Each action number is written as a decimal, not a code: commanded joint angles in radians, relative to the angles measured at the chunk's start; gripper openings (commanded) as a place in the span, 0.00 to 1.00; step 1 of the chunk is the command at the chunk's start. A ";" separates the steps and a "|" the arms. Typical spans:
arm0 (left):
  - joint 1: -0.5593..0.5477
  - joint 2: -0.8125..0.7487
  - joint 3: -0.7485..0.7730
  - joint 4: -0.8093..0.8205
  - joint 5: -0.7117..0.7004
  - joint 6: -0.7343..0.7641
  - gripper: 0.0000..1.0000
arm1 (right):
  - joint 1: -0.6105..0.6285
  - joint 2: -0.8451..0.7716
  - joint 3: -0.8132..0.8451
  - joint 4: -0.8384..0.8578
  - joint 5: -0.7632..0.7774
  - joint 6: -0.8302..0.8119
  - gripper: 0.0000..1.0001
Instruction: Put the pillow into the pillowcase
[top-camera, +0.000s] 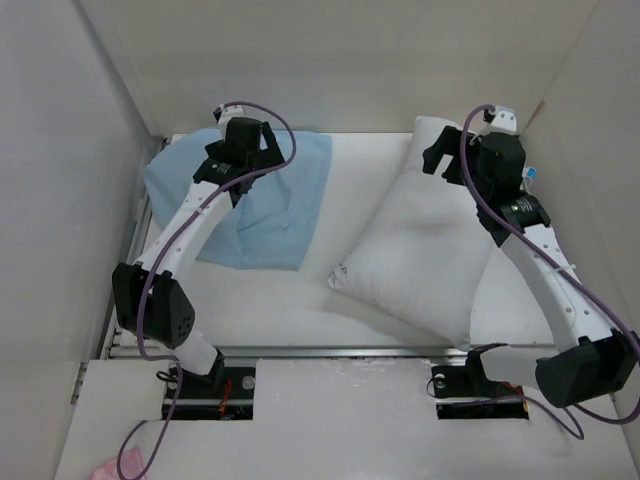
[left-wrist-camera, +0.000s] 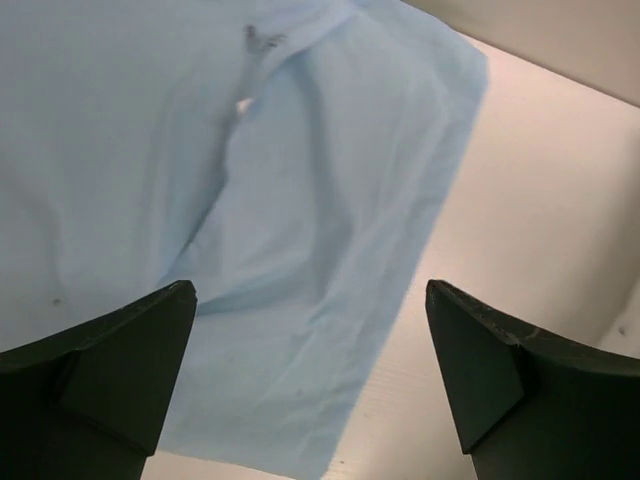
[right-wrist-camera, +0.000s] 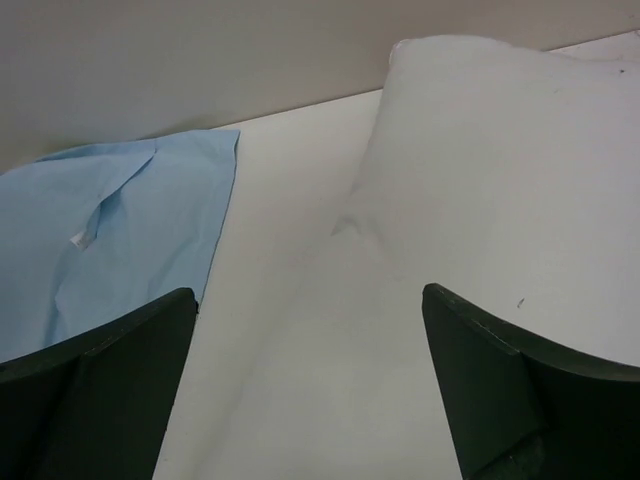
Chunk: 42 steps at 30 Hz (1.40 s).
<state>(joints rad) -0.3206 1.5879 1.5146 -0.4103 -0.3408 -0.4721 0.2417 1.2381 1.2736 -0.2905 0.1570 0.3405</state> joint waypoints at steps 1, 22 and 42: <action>-0.064 -0.052 -0.039 0.120 0.077 0.059 1.00 | -0.001 -0.068 -0.020 0.031 -0.001 0.003 1.00; -0.440 0.188 -0.177 0.268 0.462 0.155 1.00 | -0.130 0.099 -0.160 -0.197 0.260 0.310 1.00; -0.287 0.409 0.363 0.265 0.494 0.173 0.00 | -0.130 -0.106 -0.160 -0.030 -0.034 0.331 0.00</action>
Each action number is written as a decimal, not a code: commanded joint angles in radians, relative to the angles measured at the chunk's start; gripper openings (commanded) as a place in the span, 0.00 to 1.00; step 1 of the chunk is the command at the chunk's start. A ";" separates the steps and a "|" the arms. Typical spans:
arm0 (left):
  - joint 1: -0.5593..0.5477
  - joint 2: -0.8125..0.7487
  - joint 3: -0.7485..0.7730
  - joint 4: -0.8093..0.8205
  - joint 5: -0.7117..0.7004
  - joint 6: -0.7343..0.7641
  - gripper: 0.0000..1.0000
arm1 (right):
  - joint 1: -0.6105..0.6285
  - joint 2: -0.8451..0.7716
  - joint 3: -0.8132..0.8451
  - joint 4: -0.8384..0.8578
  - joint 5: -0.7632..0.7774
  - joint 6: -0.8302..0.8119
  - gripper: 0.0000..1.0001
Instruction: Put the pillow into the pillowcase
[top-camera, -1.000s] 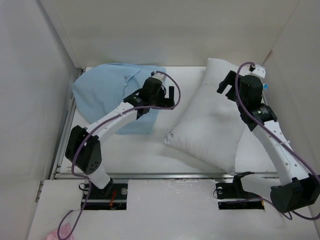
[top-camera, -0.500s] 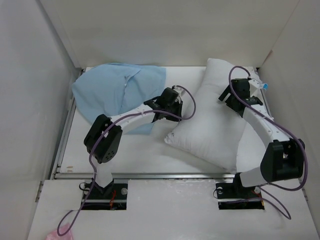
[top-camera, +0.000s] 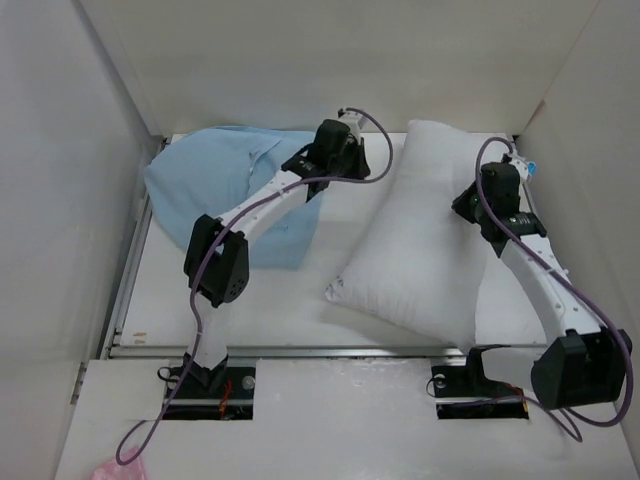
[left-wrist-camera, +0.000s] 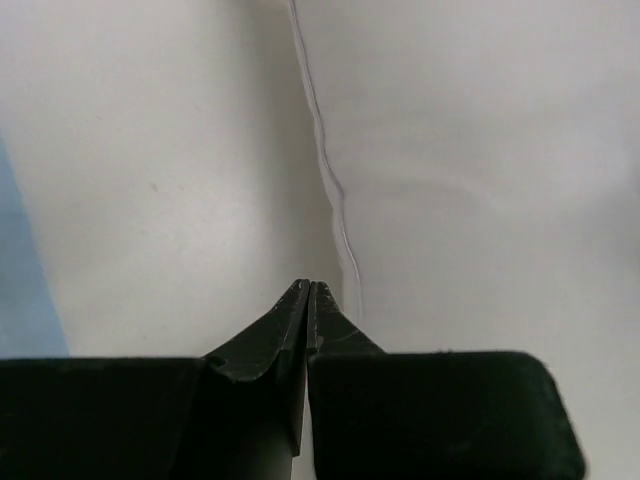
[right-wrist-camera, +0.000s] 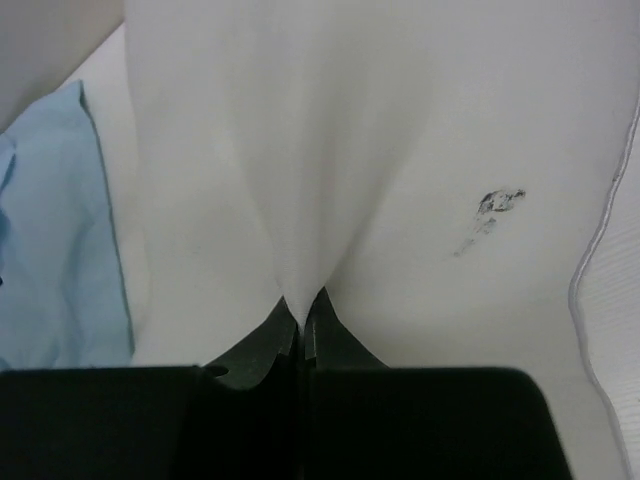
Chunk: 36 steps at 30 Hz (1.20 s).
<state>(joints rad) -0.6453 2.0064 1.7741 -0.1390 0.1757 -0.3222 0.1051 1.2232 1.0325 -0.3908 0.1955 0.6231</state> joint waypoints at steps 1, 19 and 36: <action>0.050 -0.009 0.114 -0.007 -0.010 0.023 0.00 | 0.007 -0.091 0.115 0.082 -0.073 0.079 0.00; 0.105 -0.495 -0.294 -0.030 -0.331 -0.066 0.73 | 0.191 0.162 0.531 0.081 0.346 0.497 0.01; 0.018 -0.483 -0.591 -0.134 -0.237 -0.182 1.00 | 0.190 0.422 0.661 -0.083 0.354 -0.035 1.00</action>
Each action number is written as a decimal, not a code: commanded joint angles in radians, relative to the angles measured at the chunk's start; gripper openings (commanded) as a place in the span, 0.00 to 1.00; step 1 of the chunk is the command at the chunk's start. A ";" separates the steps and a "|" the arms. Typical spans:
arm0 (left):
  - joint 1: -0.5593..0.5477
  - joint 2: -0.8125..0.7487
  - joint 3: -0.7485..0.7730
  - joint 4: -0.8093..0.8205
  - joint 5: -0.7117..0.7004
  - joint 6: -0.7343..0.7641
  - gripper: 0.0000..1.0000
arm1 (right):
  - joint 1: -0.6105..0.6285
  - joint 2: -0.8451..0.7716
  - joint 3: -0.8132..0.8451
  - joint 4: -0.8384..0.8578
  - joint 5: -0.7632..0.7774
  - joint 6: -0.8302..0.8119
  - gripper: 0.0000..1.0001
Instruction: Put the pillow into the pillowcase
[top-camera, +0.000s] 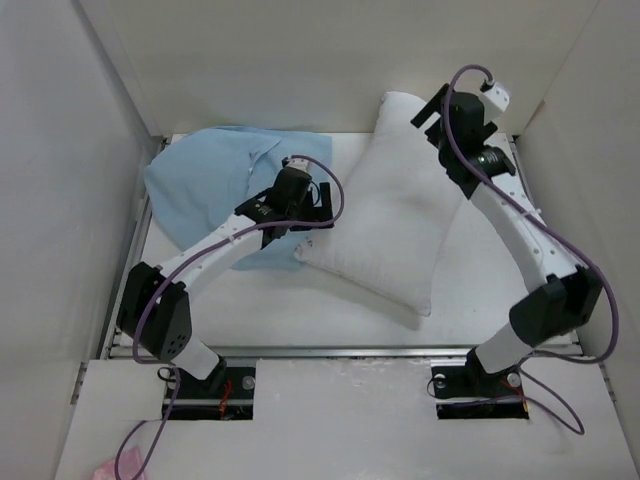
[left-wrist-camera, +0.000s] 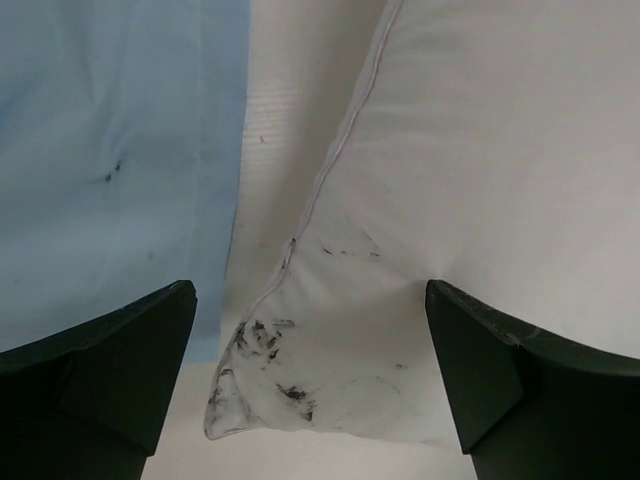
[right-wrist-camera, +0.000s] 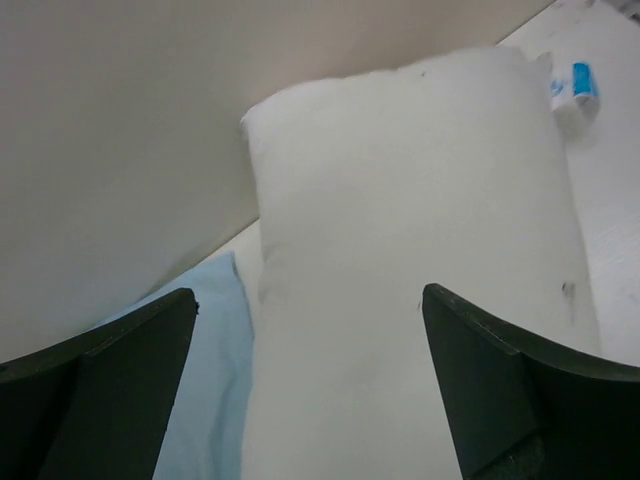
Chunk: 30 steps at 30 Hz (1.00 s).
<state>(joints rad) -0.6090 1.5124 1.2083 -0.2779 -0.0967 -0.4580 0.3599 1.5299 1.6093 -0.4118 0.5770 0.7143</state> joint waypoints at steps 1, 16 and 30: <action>-0.018 0.020 -0.026 0.005 0.047 -0.047 1.00 | -0.114 0.156 0.124 -0.088 -0.054 -0.127 1.00; -0.045 0.354 0.195 0.100 0.104 -0.028 0.00 | -0.274 0.569 0.197 -0.055 -0.352 -0.174 0.27; 0.061 0.726 1.046 -0.134 0.123 0.117 0.00 | -0.141 -0.265 -0.416 -0.086 -0.190 -0.160 0.77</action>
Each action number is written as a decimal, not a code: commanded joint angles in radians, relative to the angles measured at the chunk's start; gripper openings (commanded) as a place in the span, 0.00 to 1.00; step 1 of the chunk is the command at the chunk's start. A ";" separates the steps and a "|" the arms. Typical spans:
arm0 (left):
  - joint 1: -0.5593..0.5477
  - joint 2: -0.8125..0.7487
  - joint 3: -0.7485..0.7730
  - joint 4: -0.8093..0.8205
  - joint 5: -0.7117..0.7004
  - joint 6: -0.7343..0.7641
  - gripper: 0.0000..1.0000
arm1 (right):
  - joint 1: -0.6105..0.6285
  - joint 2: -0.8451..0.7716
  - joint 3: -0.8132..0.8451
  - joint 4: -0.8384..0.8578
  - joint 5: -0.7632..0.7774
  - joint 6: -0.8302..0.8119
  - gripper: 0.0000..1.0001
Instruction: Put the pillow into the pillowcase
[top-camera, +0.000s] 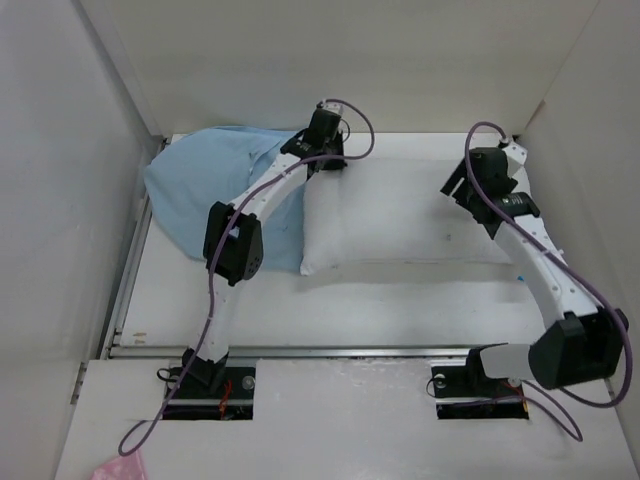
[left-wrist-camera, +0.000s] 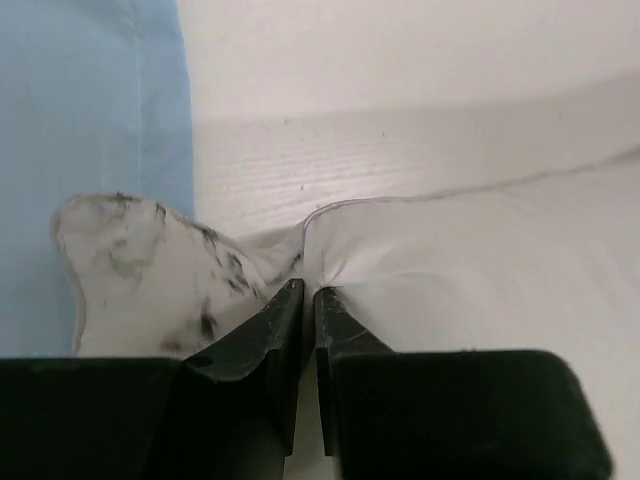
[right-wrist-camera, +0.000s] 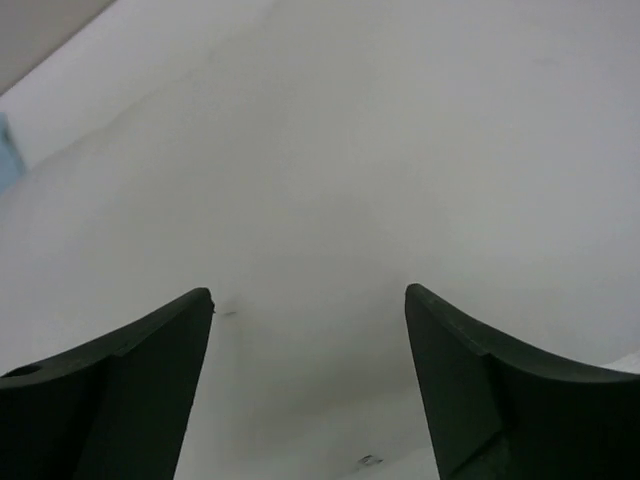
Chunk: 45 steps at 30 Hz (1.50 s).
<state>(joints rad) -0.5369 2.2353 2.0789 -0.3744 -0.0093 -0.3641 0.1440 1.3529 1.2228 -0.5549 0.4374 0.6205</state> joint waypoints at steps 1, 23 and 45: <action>-0.002 0.003 0.176 -0.038 0.035 0.024 0.08 | 0.075 -0.103 -0.029 0.081 -0.051 -0.121 0.86; 0.356 -0.554 -0.691 -0.008 -0.265 -0.150 1.00 | 0.509 0.627 0.601 0.055 -0.304 -0.682 1.00; 0.374 0.151 0.107 -0.133 -0.403 0.112 0.99 | 0.353 0.581 0.369 0.219 -0.505 -0.518 0.00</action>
<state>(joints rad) -0.1680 2.3920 2.1223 -0.4900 -0.4095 -0.3191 0.5117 1.9453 1.6077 -0.2604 -0.0719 0.0959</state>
